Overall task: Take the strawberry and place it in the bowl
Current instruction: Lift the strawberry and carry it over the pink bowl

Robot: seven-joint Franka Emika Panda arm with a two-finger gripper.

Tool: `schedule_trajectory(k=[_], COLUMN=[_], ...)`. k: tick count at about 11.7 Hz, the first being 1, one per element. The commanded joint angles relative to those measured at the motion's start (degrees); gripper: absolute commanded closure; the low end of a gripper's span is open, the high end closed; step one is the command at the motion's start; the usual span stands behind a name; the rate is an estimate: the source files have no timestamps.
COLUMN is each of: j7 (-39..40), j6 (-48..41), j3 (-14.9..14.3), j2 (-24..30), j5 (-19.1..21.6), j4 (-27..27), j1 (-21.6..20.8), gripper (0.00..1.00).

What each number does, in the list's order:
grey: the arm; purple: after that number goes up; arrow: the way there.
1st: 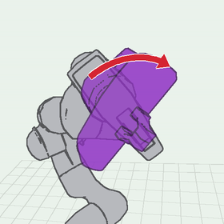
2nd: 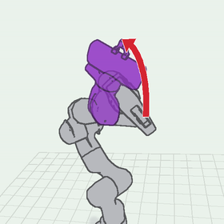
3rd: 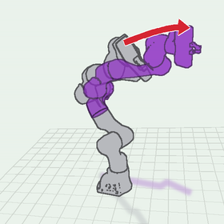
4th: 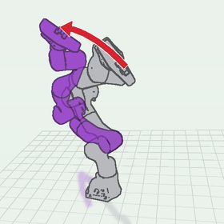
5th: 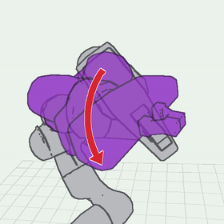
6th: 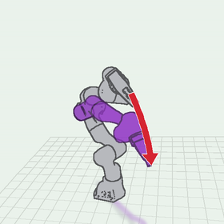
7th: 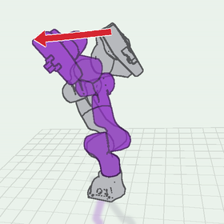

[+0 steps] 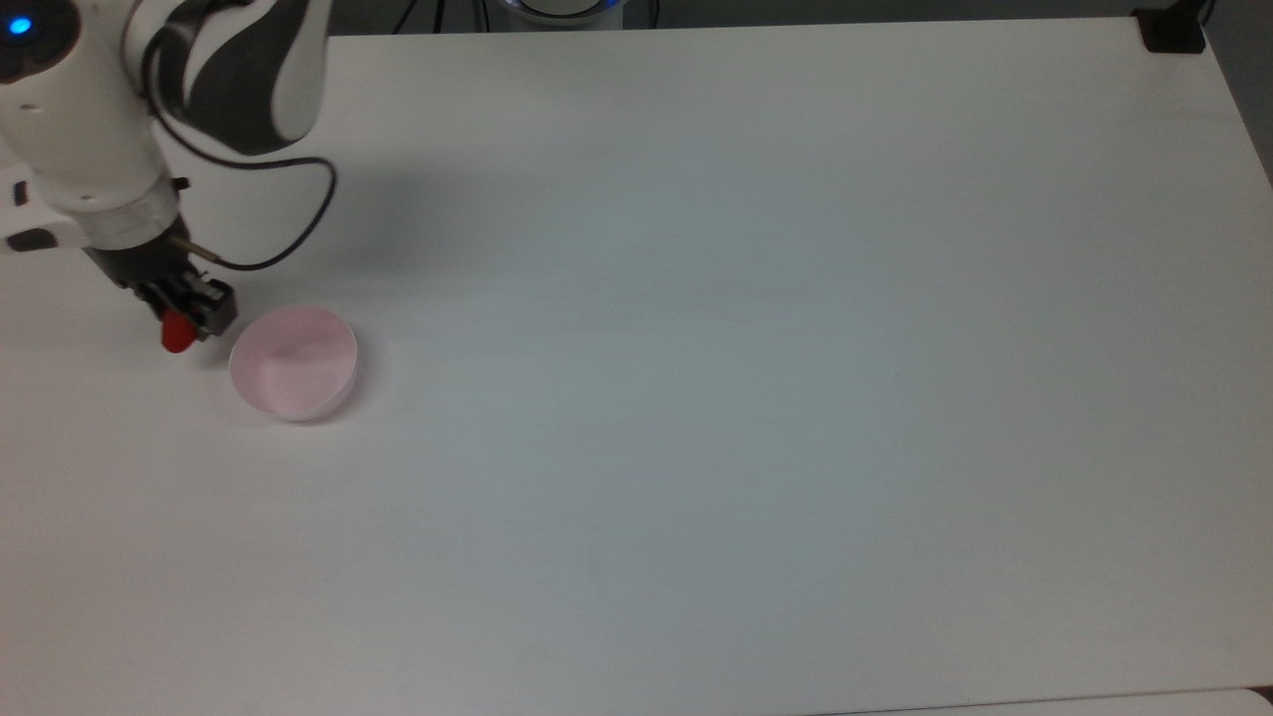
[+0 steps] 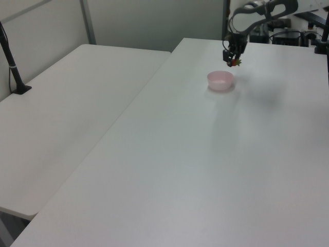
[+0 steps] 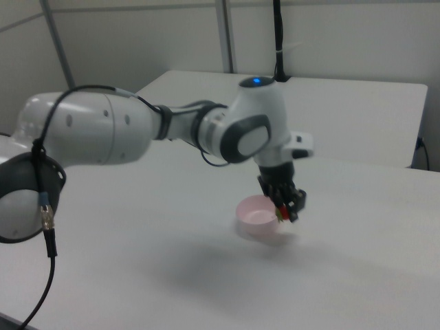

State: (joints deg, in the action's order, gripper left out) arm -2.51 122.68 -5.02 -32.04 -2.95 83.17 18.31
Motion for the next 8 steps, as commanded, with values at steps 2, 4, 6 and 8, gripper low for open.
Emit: schedule_trajectory(k=[2,4,6,8], j7=[-5.12,-6.11,-6.11,-6.11], j6=[-0.43,-0.34,-1.21,-7.85], j3=[3.78,3.79,3.79,3.71], j2=[2.34,1.54,3.28,7.85], j5=[-0.47,-0.65,-0.47,-0.47], j4=[2.34,2.26,1.99,2.35], j1=[-3.01,-3.89,-5.11,-9.76], gripper=[0.53,0.03,0.00,0.00])
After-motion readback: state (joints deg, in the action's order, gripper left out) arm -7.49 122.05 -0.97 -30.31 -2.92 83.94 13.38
